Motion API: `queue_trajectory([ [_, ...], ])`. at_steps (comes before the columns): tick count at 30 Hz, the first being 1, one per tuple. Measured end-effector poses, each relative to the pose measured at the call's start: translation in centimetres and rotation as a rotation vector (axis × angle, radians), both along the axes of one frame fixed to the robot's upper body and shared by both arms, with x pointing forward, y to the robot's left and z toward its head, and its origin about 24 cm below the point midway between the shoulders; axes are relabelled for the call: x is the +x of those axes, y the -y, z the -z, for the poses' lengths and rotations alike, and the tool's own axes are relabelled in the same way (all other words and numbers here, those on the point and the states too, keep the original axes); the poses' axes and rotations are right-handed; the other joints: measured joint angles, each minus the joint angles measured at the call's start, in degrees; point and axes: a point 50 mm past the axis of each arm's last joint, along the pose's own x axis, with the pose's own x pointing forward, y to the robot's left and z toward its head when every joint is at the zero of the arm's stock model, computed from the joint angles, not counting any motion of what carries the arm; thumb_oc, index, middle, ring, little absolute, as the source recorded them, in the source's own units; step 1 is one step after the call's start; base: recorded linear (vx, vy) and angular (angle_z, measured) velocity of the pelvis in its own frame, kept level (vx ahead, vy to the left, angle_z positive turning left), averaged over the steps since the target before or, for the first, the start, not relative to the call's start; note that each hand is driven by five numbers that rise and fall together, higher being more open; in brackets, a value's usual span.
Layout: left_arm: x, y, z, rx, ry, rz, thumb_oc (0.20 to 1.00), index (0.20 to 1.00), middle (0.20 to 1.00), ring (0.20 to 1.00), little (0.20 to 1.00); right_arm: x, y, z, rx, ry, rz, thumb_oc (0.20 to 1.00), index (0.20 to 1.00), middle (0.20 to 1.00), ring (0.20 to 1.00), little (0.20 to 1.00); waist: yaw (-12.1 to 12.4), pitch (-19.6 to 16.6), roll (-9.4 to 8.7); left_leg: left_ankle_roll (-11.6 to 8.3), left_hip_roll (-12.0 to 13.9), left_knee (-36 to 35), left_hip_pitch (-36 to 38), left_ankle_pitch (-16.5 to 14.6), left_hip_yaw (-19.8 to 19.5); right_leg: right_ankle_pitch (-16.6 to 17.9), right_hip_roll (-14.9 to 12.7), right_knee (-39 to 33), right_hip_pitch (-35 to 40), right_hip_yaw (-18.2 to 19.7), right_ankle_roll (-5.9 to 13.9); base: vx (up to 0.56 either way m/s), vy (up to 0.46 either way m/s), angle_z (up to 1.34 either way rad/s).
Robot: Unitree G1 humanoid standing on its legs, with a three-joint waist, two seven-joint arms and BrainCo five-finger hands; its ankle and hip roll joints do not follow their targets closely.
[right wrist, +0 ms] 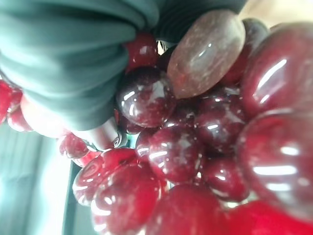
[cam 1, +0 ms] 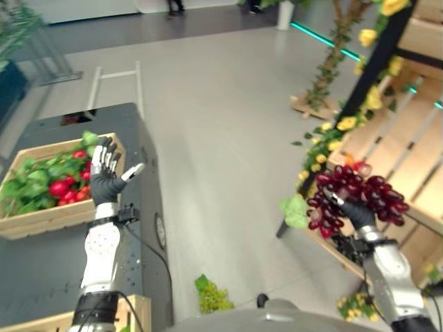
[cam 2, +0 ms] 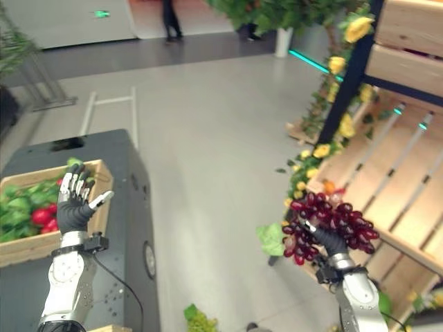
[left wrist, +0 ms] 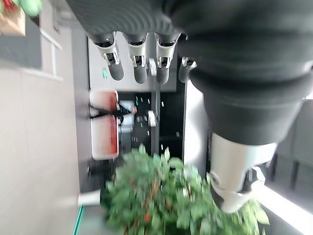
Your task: Pick up the fruits from the basket on one side to the basket on the other side
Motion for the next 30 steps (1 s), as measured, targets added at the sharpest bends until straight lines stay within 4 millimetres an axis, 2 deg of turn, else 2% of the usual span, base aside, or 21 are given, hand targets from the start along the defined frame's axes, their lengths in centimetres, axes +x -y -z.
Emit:
queue_trajectory([
  [1,0.3,0.0,-0.5,0.019,0.015,-0.009,1.0,1.0,1.0,1.0,1.0,0.1,0.1,0.2,0.005,-0.005,0.018,0.2,0.2,0.2,0.2,0.2,2.0,0.3,1.06,1.16,1.4,0.5,-0.7,-0.2,1.5,-0.3,-4.6,3.0,-0.7,-14.1,-0.86,-0.19,0.079,-0.78],
  [2,0.7,-0.2,-1.2,0.031,0.043,-0.029,1.0,1.0,1.0,1.0,1.0,0.0,0.1,0.3,-0.003,-0.009,0.025,0.2,0.2,0.2,0.2,0.2,1.9,0.5,1.26,1.32,2.5,1.9,-1.9,-0.3,2.4,-2.5,-8.0,9.9,-0.5,-18.8,0.69,-0.14,0.095,-0.68],
  [3,0.8,-0.3,-1.6,0.033,0.058,-0.044,1.0,1.0,1.0,1.0,1.0,0.0,0.1,0.3,-0.005,-0.013,0.026,0.2,0.2,0.2,0.2,0.2,2.0,0.6,1.34,1.06,2.9,1.4,-1.6,-0.2,2.3,-3.6,-9.9,14.3,-0.7,-20.1,1.27,-0.07,0.016,-0.38],
  [4,0.6,-0.9,-2.0,0.028,0.077,-0.083,1.0,1.0,1.0,1.0,1.0,0.1,0.0,0.1,-0.014,-0.005,0.017,0.2,0.2,0.2,0.2,0.2,2.3,0.7,1.35,0.9,4.3,1.3,-1.2,-0.1,4.6,-5.8,-11.2,19.3,1.4,-21.3,2.67,0.0,0.004,-0.5],
  [5,0.4,-1.3,-2.0,0.026,0.08,-0.104,1.0,1.0,1.0,1.0,1.0,0.2,-0.2,0.1,-0.016,0.0,0.013,0.2,0.2,0.2,0.2,0.2,3.6,0.6,1.52,0.21,4.6,1.2,-0.8,0.1,4.5,-5.5,-11.4,19.9,2.1,-22.1,3.27,-0.06,-0.125,-0.99],
  [6,-0.1,-2.1,-2.3,0.027,0.095,-0.148,1.0,1.0,1.0,1.0,1.0,0.3,-0.4,-0.2,-0.018,0.012,0.002,0.2,0.2,0.2,0.2,0.2,4.9,0.1,0.21,-1.68,4.9,1.3,0.0,0.0,6.5,-5.3,-11.4,18.7,5.3,-24.3,3.11,-0.01,-0.123,-0.98],
  [7,-0.4,-2.5,-2.4,0.025,0.098,-0.17,1.0,1.0,1.0,1.0,1.0,0.5,-0.6,-0.3,-0.018,0.019,-0.006,0.2,0.2,0.2,0.2,0.2,5.6,0.0,-0.12,-1.86,5.1,1.5,0.3,0.1,7.5,-6.7,-10.5,15.5,6.2,-25.0,2.59,0.0,-0.23,-1.31],
  [8,-0.9,-3.1,-2.2,0.016,0.095,-0.209,1.0,1.0,1.0,1.0,1.0,1.1,-1.0,-0.7,-0.021,0.036,-0.024,0.2,0.2,0.2,0.2,0.2,6.8,-0.1,-0.04,-1.93,5.7,2.0,0.3,0.1,8.0,-7.2,-8.4,10.3,7.6,-26.3,1.71,0.03,-0.184,-1.31],
  [9,-1.3,-3.6,-2.1,0.013,0.093,-0.233,1.0,1.0,1.0,1.0,1.0,1.6,-1.2,-1.1,-0.021,0.053,-0.037,0.2,0.2,0.2,0.2,0.2,7.0,-0.1,0.23,-2.17,6.7,2.5,0.4,-0.1,7.6,-7.2,-6.1,5.3,9.0,-25.9,0.37,0.04,-0.21,-1.16],
  [10,-1.4,-3.6,-1.9,0.007,0.088,-0.239,1.0,1.0,1.0,1.0,1.0,1.7,-1.2,-1.1,-0.022,0.053,-0.037,0.2,0.2,0.2,0.2,0.2,7.0,-0.4,0.89,-2.44,7.4,2.6,0.2,-0.2,7.6,-6.5,-5.2,4.1,9.3,-25.7,-0.04,0.03,-0.144,-0.79],
  [11,-1.2,-3.4,-1.9,0.006,0.089,-0.23,1.0,1.0,1.0,1.0,1.0,1.5,-1.0,-1.0,-0.03,0.044,-0.034,0.2,0.2,0.2,0.2,0.2,6.0,-0.7,1.22,-2.51,8.4,2.8,0.4,-0.3,7.4,-6.4,-3.7,3.5,9.2,-24.8,-0.56,0.02,-0.075,-0.38],
  [13,-1.1,-3.3,-2.1,0.006,0.098,-0.225,1.0,1.0,1.0,1.0,1.0,1.2,-0.5,-0.9,-0.056,0.028,-0.033,0.2,0.2,0.2,0.2,0.2,4.8,-1.1,1.53,-3.18,9.4,3.0,0.3,-0.5,7.5,-6.4,-2.7,3.1,9.0,-23.6,-1.19,0.02,-0.074,-0.39],
  [14,-1.0,-3.2,-2.2,0.007,0.101,-0.221,1.0,1.0,1.0,1.0,1.0,1.0,-0.2,-0.9,-0.063,0.024,-0.025,0.2,0.2,0.2,0.2,0.2,4.2,-1.3,1.69,-4.33,9.7,2.9,0.4,-0.3,7.5,-6.4,-2.2,3.1,9.0,-23.5,-1.28,0.04,-0.146,-0.21],
  [15,-0.9,-3.1,-2.3,0.007,0.105,-0.216,1.0,1.0,1.0,1.0,1.0,0.8,0.3,-0.9,-0.07,0.019,-0.006,0.2,0.2,0.2,0.2,0.2,3.1,-1.4,1.83,-5.4,9.9,2.9,0.4,-0.2,7.4,-6.5,-1.9,3.1,9.0,-23.4,-1.33,0.04,-0.17,-0.03],
  [17,-0.9,-3.1,-2.3,0.006,0.105,-0.215,1.0,1.0,1.0,1.0,1.0,0.2,0.9,-0.6,-0.074,0.001,0.016,0.2,0.2,0.2,0.2,0.2,2.5,-2.0,1.85,-6.04,10.1,3.1,0.5,-0.1,7.5,-6.3,-1.6,2.7,8.7,-23.1,-1.37,0.02,-0.107,-0.03],
  [24,-0.9,-2.7,-2.1,-0.006,0.103,-0.207,1.0,1.0,1.0,1.0,1.0,-0.6,0.9,0.1,-0.061,-0.029,0.022,0.2,0.2,0.2,0.2,0.2,0.6,-2.9,1.63,-6.01,10.7,5.0,0.3,-0.1,9.2,-6.1,-1.2,2.9,7.7,-20.0,-1.61,0.03,-0.156,-0.14],
  [26,-0.7,-2.3,-1.9,-0.011,0.097,-0.189,1.0,1.0,1.0,1.0,1.0,-0.5,0.8,0.1,-0.06,-0.027,0.023,0.2,0.2,0.2,0.2,0.2,0.5,-2.8,1.59,-5.96,11.5,7.2,0.2,-0.1,9.3,-6.4,-0.8,3.3,8.0,-19.3,-1.88,0.0,-0.196,-0.23],
  [28,-0.7,-1.9,-1.6,-0.014,0.088,-0.166,1.0,1.0,1.0,1.0,1.0,-0.5,0.7,0.2,-0.056,-0.027,0.021,0.2,0.2,0.2,0.2,0.2,0.7,-2.3,0.46,-5.99,13.0,12.7,-0.7,0.0,9.0,-7.3,-0.1,3.8,7.5,-17.6,-2.75,-0.07,-0.136,-0.44],
  [29,-0.8,-1.9,-1.4,-0.019,0.082,-0.161,1.0,1.0,1.0,1.0,1.0,-0.3,0.7,0.1,-0.055,-0.021,0.024,0.2,0.2,0.2,0.2,0.2,2.0,-1.7,-0.42,-6.01,14.4,17.7,-1.9,0.2,7.3,-6.8,0.7,3.2,8.0,-15.0,-4.32,-0.05,-0.018,-0.7],
  [30,-0.9,-1.9,-1.3,-0.019,0.077,-0.16,1.0,1.0,1.0,1.0,1.0,-0.2,0.7,0.0,-0.057,-0.016,0.026,0.2,0.2,0.2,0.2,0.2,2.3,-1.5,-0.72,-6.15,15.0,20.5,-3.1,0.1,4.6,-6.2,1.5,2.5,8.3,-13.9,-5.08,-0.03,-0.009,-0.98],
])
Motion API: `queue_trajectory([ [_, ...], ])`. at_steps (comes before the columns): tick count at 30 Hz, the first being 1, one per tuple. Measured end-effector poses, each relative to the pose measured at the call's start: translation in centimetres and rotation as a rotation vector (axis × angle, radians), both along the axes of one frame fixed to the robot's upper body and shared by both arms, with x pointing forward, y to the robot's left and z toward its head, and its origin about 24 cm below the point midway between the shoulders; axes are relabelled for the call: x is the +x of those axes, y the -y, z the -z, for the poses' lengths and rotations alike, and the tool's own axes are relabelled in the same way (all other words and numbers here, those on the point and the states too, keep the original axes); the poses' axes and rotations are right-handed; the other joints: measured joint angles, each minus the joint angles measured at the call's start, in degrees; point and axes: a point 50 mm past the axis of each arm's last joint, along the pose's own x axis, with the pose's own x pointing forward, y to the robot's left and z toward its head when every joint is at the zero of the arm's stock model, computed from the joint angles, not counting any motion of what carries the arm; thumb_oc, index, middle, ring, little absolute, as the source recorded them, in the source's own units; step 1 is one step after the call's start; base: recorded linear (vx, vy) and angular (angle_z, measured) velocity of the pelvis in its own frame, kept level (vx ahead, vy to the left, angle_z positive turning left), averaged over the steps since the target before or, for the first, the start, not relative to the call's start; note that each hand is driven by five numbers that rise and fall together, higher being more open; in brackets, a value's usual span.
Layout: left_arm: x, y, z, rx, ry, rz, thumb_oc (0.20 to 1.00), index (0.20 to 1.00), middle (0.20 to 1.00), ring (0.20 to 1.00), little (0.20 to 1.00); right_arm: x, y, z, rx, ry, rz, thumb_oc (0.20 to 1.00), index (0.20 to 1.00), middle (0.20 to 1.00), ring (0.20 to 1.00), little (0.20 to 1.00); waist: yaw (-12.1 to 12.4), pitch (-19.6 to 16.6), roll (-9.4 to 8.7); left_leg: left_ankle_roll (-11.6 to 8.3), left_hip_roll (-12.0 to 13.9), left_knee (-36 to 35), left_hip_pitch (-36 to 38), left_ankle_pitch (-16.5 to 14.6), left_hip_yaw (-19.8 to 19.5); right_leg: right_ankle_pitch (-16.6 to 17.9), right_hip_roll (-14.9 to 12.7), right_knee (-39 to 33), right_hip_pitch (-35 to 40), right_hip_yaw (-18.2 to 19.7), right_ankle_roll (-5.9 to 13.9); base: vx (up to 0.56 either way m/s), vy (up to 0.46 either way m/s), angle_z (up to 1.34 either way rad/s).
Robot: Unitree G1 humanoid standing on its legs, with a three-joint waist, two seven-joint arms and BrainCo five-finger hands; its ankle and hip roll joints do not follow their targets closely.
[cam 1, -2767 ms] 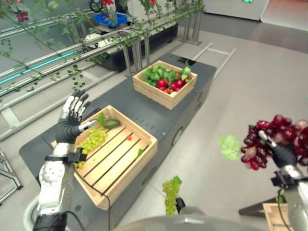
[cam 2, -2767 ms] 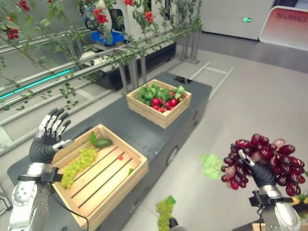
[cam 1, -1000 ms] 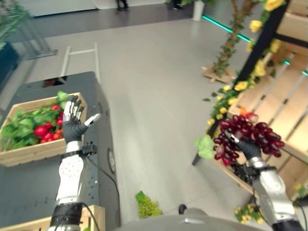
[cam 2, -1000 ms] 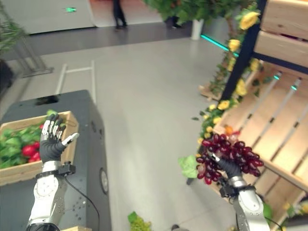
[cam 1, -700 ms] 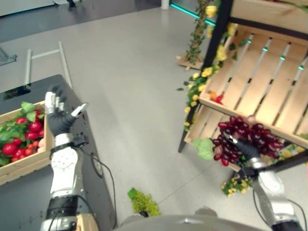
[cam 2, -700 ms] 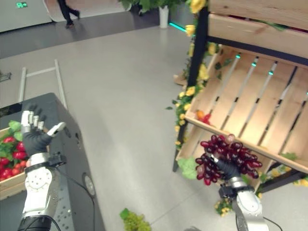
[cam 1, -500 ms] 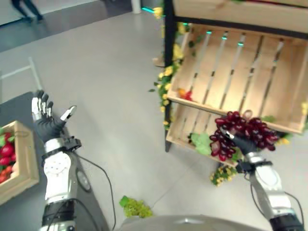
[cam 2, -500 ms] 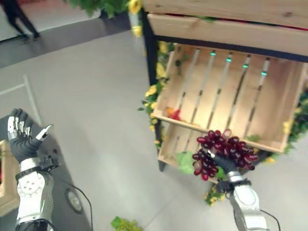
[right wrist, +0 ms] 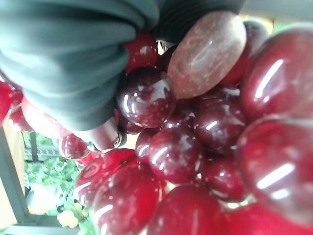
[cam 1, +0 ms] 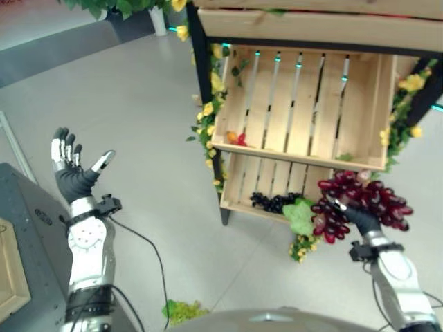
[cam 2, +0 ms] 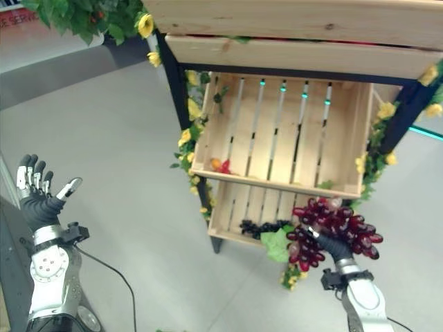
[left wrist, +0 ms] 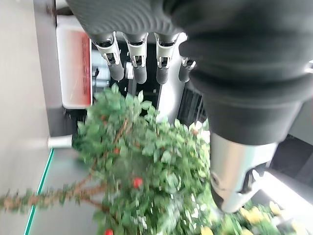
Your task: Pick up the fruits from the basket on one side to the basket on the other side
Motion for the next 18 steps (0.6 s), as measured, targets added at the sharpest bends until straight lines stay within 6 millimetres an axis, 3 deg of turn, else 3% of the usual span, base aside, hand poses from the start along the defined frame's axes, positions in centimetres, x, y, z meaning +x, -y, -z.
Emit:
queue_trajectory([
  [1,-0.4,0.0,0.5,-0.002,-0.017,-0.002,1.0,1.0,1.0,1.0,1.0,0.3,0.1,-0.3,-0.006,0.015,0.003,0.2,0.2,0.2,0.2,0.2,0.9,0.3,-0.37,-1.84,-2.2,1.9,-2.1,-1.2,-9.3,0.8,0.5,-0.7,0.1,2.2,-0.89,0.05,0.01,-0.78],
  [2,-0.6,0.0,0.7,-0.001,-0.028,0.004,1.0,1.0,1.0,1.0,1.0,0.4,0.1,-0.5,-0.005,0.026,0.011,0.2,0.2,0.2,0.2,0.2,1.0,0.4,-0.49,-2.94,-4.0,1.2,-3.2,-2.2,-12.5,0.8,0.8,-1.0,-0.2,3.2,-1.45,0.07,0.01,-0.71],
  [4,-0.6,0.2,0.9,-0.005,-0.028,0.013,1.0,1.0,1.0,1.0,1.0,0.4,0.2,-0.5,-0.007,0.025,0.016,0.2,0.2,0.2,0.2,0.2,1.4,0.6,-1.02,-2.26,-8.3,-4.7,-3.8,-1.9,-19.2,1.0,1.1,-1.3,-1.2,5.1,-1.52,0.09,0.042,-0.57],
  [7,-0.6,0.3,0.8,-0.001,-0.027,0.021,1.0,1.0,1.0,1.0,1.0,0.3,0.4,-0.2,-0.008,0.012,0.02,0.2,0.2,0.2,0.2,0.2,1.3,0.6,-0.38,0.19,-9.7,-11.9,-3.9,0.0,-22.9,1.2,3.0,-1.4,-1.7,6.2,-1.18,0.06,0.096,-0.45],
  [8,-0.6,0.3,0.9,-0.001,-0.029,0.025,1.0,1.0,1.0,1.0,1.0,0.3,0.4,-0.1,-0.01,0.009,0.022,0.2,0.2,0.2,0.2,0.2,1.3,0.5,0.57,-0.09,-9.6,-13.2,-3.6,-0.1,-23.8,1.0,4.0,-0.9,-1.9,6.5,-0.67,0.03,0.106,-0.46],
  [12,-0.5,0.4,0.8,0.006,-0.032,0.049,1.0,1.0,1.0,1.0,1.0,0.2,0.3,0.5,0.006,-0.011,0.032,0.2,0.2,0.2,0.2,0.2,1.0,-0.1,-1.72,1.44,-11.0,-16.7,-1.8,1.0,-20.9,1.4,2.3,-0.8,-3.0,8.0,1.55,0.03,0.14,-0.3],
  [18,-0.4,0.5,0.5,0.025,-0.027,0.079,1.0,1.0,1.0,1.0,1.0,1.8,-0.3,0.6,-0.012,-0.009,0.012,0.2,0.2,0.2,0.2,0.2,0.6,1.2,-1.01,2.77,-12.3,-17.9,-0.4,0.5,-15.8,2.8,1.7,-1.5,-4.6,13.0,3.01,-0.09,0.122,-0.45],
])
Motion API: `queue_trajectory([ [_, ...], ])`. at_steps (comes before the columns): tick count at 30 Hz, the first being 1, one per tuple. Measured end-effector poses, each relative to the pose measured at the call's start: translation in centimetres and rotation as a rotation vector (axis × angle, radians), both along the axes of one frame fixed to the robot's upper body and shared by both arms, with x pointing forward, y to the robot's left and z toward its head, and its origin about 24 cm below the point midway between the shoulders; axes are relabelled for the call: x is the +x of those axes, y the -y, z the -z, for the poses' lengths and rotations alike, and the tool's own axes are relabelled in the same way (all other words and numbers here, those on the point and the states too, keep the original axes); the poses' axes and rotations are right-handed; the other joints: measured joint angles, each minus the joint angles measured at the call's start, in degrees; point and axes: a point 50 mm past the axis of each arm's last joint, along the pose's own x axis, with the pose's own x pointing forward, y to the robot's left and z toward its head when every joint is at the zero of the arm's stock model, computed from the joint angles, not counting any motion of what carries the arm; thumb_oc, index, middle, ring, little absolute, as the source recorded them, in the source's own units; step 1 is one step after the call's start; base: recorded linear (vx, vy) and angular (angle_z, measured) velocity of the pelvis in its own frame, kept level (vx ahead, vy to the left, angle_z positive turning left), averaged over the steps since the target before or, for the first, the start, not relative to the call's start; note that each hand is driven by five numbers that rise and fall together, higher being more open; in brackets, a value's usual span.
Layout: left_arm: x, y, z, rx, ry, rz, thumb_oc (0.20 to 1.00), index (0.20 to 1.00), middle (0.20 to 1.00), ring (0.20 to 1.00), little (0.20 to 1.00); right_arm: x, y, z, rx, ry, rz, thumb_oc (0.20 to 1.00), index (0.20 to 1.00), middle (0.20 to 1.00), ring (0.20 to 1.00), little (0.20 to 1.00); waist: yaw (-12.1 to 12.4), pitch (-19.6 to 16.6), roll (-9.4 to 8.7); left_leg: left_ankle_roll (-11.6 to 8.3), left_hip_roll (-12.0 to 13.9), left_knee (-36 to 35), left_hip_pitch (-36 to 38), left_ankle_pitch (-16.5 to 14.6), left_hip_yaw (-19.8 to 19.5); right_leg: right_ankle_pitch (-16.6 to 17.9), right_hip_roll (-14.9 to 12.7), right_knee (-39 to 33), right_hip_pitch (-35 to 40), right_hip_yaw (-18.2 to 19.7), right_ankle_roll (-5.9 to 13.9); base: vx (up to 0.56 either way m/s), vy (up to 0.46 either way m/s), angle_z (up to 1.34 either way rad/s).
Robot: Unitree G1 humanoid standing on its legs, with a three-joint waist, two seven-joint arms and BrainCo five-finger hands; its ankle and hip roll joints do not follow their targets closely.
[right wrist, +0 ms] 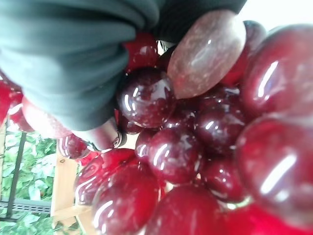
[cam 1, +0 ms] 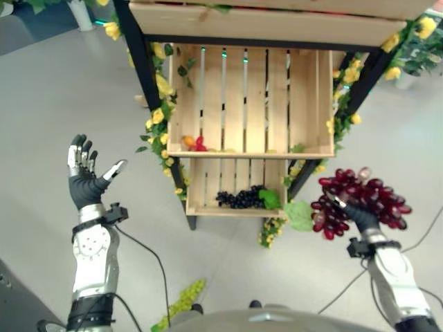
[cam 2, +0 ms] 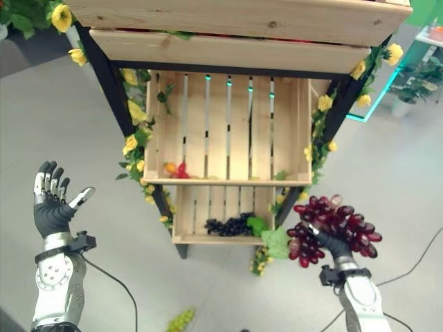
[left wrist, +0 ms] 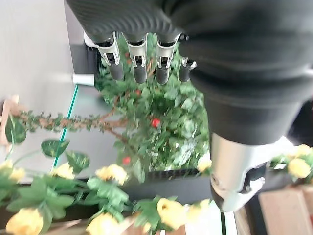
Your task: Pick up the fruits from the basket on one side to the basket on the other side
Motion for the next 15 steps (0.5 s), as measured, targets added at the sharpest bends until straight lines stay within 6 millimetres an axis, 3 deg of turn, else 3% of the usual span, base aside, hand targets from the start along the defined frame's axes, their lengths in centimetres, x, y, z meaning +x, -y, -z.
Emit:
queue_trajectory([
  [3,0.0,0.0,-1.0,0.01,0.043,0.009,1.0,1.0,1.0,1.0,1.0,1.6,-0.9,0.2,-0.028,-0.005,-0.028,0.2,0.2,0.2,0.2,0.2,0.9,2.7,0.21,0.31,0.3,0.2,-0.5,-0.5,5.1,1.7,-0.3,0.8,-3.5,1.0,0.16,-0.13,0.063,-0.85],
  [6,-0.1,-0.1,-1.7,0.027,0.069,0.011,1.0,1.0,1.0,1.0,1.0,2.5,-1.7,0.4,-0.06,-0.016,-0.057,0.2,0.2,0.2,0.2,0.2,2.2,4.2,0.4,0.36,1.1,1.1,-2.9,-1.0,9.3,3.7,-3.5,1.0,-7.1,-5.6,1.6,-0.08,-0.002,-0.75],
  [11,0.3,0.5,-2.3,0.009,0.116,0.026,1.0,1.0,1.0,1.0,1.0,3.1,-1.1,1.4,-0.119,-0.071,-0.011,0.2,0.2,0.2,0.2,0.2,2.0,6.9,1.31,-0.82,3.0,5.9,-8.0,-2.2,8.4,3.8,-2.9,3.1,-10.8,-7.7,-0.86,-0.05,-0.07,0.01],
  [15,1.5,2.0,-3.0,-0.002,0.155,0.084,1.0,1.0,1.0,1.0,1.0,5.5,-0.2,1.0,-0.14,-0.068,0.08,0.2,0.2,0.2,0.2,0.2,2.1,10.9,2.81,-1.26,3.8,10.2,-14.7,-2.5,5.4,2.0,-3.6,7.6,-15.6,-10.2,-2.52,-0.1,-0.081,0.36],
])
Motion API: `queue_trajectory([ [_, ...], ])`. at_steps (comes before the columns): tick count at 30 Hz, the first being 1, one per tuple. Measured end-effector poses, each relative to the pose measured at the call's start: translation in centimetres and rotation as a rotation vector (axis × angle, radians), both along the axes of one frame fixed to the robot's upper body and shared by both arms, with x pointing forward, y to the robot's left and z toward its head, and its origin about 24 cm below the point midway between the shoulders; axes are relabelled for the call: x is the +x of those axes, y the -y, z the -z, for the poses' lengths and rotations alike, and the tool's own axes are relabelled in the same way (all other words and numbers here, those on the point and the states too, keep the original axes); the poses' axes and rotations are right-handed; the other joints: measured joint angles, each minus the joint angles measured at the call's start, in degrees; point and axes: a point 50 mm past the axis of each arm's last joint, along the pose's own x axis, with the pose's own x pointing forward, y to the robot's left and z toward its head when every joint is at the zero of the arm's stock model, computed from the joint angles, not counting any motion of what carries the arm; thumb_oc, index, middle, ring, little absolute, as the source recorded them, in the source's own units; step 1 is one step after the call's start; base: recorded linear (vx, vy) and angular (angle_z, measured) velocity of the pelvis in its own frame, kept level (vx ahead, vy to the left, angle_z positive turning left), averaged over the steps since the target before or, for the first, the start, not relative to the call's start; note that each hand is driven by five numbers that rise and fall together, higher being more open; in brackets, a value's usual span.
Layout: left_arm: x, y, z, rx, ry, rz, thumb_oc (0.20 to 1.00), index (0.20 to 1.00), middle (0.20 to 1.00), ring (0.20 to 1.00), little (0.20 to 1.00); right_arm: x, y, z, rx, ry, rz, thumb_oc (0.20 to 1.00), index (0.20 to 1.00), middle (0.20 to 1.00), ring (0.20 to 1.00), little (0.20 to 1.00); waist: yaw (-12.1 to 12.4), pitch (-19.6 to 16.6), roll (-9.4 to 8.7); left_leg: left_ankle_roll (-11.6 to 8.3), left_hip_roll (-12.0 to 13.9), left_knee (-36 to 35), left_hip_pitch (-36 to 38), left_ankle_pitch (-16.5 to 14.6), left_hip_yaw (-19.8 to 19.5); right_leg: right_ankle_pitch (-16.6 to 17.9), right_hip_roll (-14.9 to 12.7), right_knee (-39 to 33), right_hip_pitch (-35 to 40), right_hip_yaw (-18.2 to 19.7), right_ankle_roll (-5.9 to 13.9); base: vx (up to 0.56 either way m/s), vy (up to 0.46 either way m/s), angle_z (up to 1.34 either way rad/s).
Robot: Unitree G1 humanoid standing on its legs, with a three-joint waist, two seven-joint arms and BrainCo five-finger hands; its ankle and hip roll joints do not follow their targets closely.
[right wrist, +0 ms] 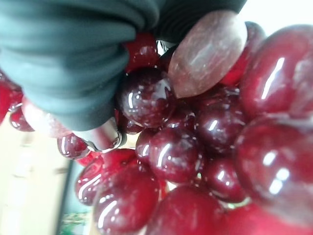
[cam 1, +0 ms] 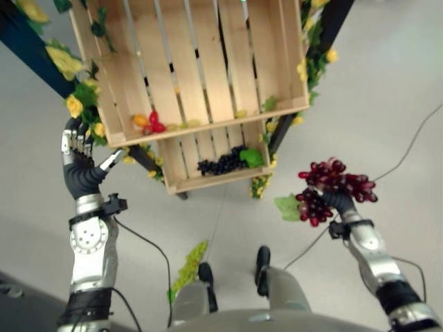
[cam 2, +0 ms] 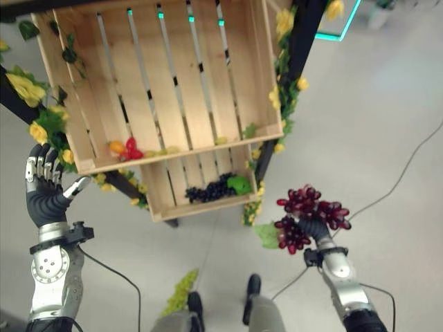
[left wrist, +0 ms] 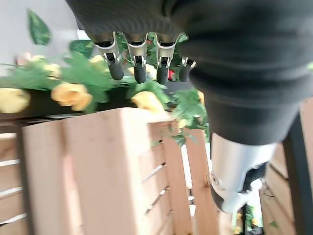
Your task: Pick up the fruits from the basket on one side to the basket on the other side
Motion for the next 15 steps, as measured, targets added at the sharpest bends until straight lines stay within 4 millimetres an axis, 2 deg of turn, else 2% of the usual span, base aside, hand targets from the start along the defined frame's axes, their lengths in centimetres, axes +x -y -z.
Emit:
queue_trajectory([
  [3,0.4,1.3,0.0,0.003,0.002,0.055,1.0,1.0,1.0,1.0,1.0,1.7,-0.3,-0.8,-0.019,0.023,0.02,0.2,0.2,0.2,0.2,0.2,0.2,1.5,0.97,-0.29,0.1,1.5,-4.0,0.3,-1.4,-0.7,-0.4,2.6,-3.7,-0.9,-0.75,-0.09,-0.058,0.26],
  [7,0.7,1.6,-0.8,0.006,0.04,0.065,1.0,1.0,1.0,1.0,1.0,3.6,-0.6,-2.6,-0.03,0.081,0.044,0.2,0.2,0.2,0.2,0.2,0.3,5.0,2.97,-0.57,0.0,2.5,-6.6,0.7,-2.5,-1.2,-0.9,4.5,-6.3,-1.1,-1.49,-0.03,-0.054,0.13],
  [9,0.7,1.7,-1.0,0.004,0.046,0.066,1.0,1.0,1.0,1.0,1.0,3.9,-1.0,-2.7,-0.043,0.084,0.038,0.2,0.2,0.2,0.2,0.2,1.4,5.2,3.23,-0.64,-0.1,2.6,-7.0,0.6,-2.5,-2.0,-1.2,5.7,-7.2,-1.2,-1.64,-0.01,-0.061,0.07],
  [15,1.1,2.3,-1.1,-0.001,0.052,0.093,1.0,1.0,1.0,1.0,1.0,5.9,-1.9,-4.7,-0.071,0.139,0.034,0.2,0.2,0.2,0.2,0.2,2.2,5.2,3.29,-0.78,-0.3,2.8,-8.6,0.8,-3.2,-3.1,-1.7,7.5,-8.9,-1.3,-1.83,0.01,-0.032,0.08],
])
